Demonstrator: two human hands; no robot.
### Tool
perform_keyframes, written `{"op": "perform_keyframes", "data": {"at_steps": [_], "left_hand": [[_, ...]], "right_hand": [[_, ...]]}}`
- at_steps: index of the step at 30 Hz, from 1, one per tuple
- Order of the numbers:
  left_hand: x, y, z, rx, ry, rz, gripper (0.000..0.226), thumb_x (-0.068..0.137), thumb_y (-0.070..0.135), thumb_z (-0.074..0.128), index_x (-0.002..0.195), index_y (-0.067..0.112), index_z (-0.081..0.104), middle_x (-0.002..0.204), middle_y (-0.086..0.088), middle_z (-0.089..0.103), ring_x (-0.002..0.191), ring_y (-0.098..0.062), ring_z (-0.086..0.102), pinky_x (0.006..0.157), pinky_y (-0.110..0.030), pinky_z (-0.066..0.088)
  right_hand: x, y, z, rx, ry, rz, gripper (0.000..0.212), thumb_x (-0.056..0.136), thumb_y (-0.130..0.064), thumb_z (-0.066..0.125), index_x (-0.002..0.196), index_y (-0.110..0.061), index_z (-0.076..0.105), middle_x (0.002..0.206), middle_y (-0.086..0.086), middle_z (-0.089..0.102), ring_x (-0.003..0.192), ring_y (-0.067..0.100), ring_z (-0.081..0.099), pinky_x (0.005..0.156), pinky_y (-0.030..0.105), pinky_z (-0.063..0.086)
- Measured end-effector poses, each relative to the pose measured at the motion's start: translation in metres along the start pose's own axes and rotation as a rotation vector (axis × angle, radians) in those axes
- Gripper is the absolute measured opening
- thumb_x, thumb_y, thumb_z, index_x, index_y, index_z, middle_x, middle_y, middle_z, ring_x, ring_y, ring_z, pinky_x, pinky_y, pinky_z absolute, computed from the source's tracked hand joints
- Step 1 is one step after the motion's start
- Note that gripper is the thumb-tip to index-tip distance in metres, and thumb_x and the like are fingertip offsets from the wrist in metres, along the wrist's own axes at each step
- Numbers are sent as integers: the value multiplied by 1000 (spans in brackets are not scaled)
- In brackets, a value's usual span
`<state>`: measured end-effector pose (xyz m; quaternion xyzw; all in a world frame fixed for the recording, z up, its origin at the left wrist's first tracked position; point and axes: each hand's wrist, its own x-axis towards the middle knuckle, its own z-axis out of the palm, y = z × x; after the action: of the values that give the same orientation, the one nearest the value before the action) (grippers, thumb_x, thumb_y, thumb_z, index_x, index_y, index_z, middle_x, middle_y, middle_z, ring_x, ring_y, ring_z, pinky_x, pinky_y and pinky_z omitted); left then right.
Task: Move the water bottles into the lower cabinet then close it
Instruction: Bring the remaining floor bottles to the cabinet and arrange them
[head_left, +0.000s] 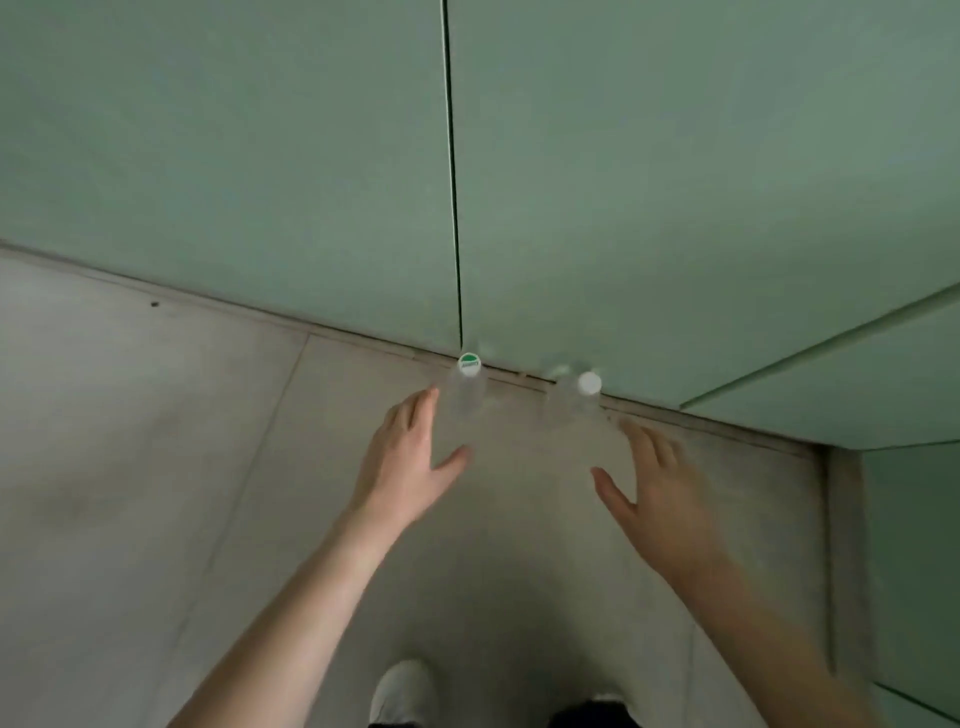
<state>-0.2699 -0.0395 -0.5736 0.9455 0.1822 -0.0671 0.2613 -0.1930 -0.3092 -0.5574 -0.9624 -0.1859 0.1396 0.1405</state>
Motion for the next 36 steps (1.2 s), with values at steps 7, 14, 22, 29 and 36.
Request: {"op": "perform_keyframes", "data": {"at_steps": [7, 14, 22, 29, 36], "left_hand": [[75, -80, 137, -144, 77, -14, 100, 78, 46, 76, 153, 7, 23, 156, -9, 33, 141, -26, 33, 111, -35, 30], [120, -97, 177, -358, 129, 20, 92, 73, 37, 84, 147, 19, 32, 144, -1, 45, 131, -17, 45, 100, -24, 34], [134, -91, 193, -587, 199, -111, 67, 72, 26, 86, 126, 24, 47, 112, 17, 59, 98, 6, 55, 76, 3, 35], [135, -94, 204, -645, 293, -132, 58, 71, 24, 87, 108, 46, 49, 98, 35, 56, 91, 26, 53, 78, 4, 38], [63, -83, 191, -663, 261, -316, 51, 67, 19, 89, 105, 32, 57, 93, 27, 62, 81, 11, 62, 73, 0, 43]], "right_hand": [[73, 62, 147, 193, 64, 55, 74, 88, -43, 67, 147, -9, 38, 144, 8, 50, 131, 24, 47, 101, 27, 35], [119, 75, 198, 550, 177, 148, 66, 78, -35, 81, 132, -22, 45, 122, -7, 54, 110, 9, 53, 86, 21, 41], [152, 65, 227, 855, 293, 273, 69, 70, -17, 88, 130, -12, 54, 116, -3, 67, 95, -17, 60, 75, -3, 42], [152, 68, 238, 878, 392, 302, 55, 70, -14, 88, 118, -7, 64, 105, -5, 71, 93, -7, 66, 89, 9, 50], [73, 38, 209, 931, 330, 432, 51, 69, -10, 89, 114, -11, 65, 100, -7, 71, 88, -8, 68, 80, 10, 54]]}}
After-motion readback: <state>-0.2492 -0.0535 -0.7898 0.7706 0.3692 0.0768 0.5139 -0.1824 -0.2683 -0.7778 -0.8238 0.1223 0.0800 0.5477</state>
